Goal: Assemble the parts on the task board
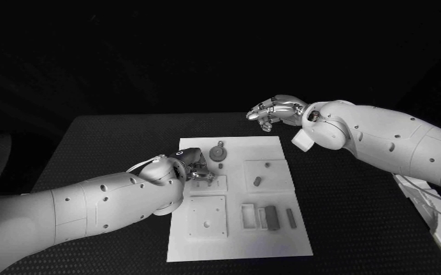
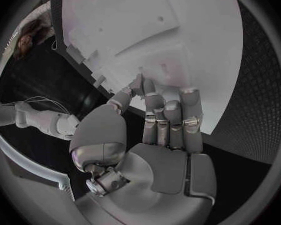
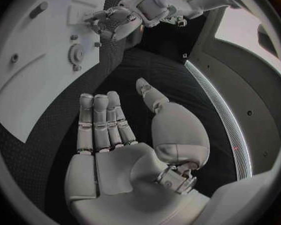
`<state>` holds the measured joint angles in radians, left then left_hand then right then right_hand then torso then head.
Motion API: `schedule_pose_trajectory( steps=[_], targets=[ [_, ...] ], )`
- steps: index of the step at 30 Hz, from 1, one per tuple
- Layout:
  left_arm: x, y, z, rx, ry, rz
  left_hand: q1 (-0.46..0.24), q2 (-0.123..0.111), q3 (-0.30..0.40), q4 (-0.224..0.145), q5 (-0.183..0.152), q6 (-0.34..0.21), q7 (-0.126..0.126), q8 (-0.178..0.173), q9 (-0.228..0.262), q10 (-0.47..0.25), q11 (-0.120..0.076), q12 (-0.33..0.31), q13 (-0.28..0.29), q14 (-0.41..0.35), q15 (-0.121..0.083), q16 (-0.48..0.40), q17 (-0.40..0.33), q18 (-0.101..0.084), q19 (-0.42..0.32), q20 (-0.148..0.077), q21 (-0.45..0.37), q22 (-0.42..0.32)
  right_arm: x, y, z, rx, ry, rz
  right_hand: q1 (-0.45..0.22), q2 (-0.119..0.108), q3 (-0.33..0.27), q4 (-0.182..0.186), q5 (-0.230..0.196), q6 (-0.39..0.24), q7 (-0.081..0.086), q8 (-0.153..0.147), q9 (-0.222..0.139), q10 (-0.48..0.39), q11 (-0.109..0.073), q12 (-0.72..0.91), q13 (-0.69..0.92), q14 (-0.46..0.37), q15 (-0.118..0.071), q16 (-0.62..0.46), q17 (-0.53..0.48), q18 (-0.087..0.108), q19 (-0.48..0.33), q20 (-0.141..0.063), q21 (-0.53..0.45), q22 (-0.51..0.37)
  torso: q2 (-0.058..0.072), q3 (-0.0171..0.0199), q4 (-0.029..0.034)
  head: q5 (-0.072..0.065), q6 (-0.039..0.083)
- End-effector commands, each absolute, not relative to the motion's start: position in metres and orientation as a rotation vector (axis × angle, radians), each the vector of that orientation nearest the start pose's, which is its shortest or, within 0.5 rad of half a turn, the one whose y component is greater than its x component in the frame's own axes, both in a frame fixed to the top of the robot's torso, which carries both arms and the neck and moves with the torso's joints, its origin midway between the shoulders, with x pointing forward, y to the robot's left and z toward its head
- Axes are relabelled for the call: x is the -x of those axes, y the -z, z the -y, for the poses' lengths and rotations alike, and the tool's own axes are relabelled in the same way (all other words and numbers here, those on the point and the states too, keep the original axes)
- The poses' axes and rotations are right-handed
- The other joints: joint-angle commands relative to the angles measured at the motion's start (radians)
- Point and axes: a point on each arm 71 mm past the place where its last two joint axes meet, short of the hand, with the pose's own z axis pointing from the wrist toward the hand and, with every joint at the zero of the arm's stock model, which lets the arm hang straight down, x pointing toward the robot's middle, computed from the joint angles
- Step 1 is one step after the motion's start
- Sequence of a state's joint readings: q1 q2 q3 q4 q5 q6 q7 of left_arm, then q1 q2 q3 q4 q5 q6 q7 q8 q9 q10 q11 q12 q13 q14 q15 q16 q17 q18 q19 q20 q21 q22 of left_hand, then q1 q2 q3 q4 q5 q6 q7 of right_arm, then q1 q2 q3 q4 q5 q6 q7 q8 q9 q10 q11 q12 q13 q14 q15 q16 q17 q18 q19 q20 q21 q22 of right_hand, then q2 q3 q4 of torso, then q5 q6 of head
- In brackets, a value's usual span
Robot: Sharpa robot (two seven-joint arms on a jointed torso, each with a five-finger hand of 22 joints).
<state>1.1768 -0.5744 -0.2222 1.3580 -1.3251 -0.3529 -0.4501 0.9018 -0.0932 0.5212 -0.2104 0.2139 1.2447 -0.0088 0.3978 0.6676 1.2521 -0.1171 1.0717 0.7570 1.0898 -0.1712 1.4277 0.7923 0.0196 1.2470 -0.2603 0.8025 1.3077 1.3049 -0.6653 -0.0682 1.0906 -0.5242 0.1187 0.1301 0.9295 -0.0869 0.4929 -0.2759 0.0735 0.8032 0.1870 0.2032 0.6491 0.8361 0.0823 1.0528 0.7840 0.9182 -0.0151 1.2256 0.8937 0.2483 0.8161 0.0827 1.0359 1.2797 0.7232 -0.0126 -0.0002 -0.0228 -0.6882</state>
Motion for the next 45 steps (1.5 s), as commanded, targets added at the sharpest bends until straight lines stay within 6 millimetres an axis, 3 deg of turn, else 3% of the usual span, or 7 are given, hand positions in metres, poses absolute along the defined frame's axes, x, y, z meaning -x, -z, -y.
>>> schedule_pose_trajectory(
  steps=[1,34,45],
  targets=[
    [-0.4802,0.2751,-0.1327,0.033,0.423,-1.954,0.029,0.018,0.036,-0.029,-0.001,0.002,0.001,0.002,0.001,0.004,0.002,0.0,0.001,0.002,-0.013,-0.001,0.0,0.041,0.003,-0.009,0.001,0.016,-0.5619,0.1746,0.2241,-0.546,-1.246,-1.922,-0.008,0.001,-0.002,0.003,-0.006,0.0,0.005,-0.001,-0.002,-0.008,0.002,0.005,-0.001,-0.004,-0.002,0.004,-0.002,0.013,0.004,0.005,-0.004,0.001,0.0,0.0005,0.0004,0.0,-0.002],
    [-0.4787,0.2779,-0.1344,0.039,0.423,-1.97,0.0,-0.097,0.035,0.076,-0.019,-0.004,0.002,0.003,0.0,0.0,0.003,-0.005,0.004,-0.001,-0.017,-0.005,0.003,0.043,0.004,-0.011,-0.008,0.016,-0.5622,0.175,0.2243,-0.546,-1.246,-1.923,-0.01,0.001,-0.002,0.003,-0.006,0.0,0.006,-0.001,-0.002,-0.009,0.002,0.006,-0.003,-0.005,-0.002,0.004,-0.003,0.013,0.004,0.005,-0.004,0.001,0.0,-0.0004,0.0003,0.0,-0.003],
    [-0.4783,0.2782,-0.1343,0.041,0.424,-1.975,-0.008,-0.111,0.035,0.102,-0.021,-0.005,0.001,0.005,0.001,0.0,0.003,-0.004,0.005,-0.001,-0.017,-0.004,0.004,0.044,0.004,-0.011,-0.008,0.016,-0.562,0.1753,0.2242,-0.547,-1.246,-1.925,-0.01,0.0,-0.002,0.004,-0.006,0.0,0.006,-0.001,-0.002,-0.009,0.002,0.007,-0.004,-0.005,-0.002,0.004,-0.004,0.013,0.004,0.005,-0.004,0.001,0.0,0.0,0.0002,0.0,-0.004]
  ],
)
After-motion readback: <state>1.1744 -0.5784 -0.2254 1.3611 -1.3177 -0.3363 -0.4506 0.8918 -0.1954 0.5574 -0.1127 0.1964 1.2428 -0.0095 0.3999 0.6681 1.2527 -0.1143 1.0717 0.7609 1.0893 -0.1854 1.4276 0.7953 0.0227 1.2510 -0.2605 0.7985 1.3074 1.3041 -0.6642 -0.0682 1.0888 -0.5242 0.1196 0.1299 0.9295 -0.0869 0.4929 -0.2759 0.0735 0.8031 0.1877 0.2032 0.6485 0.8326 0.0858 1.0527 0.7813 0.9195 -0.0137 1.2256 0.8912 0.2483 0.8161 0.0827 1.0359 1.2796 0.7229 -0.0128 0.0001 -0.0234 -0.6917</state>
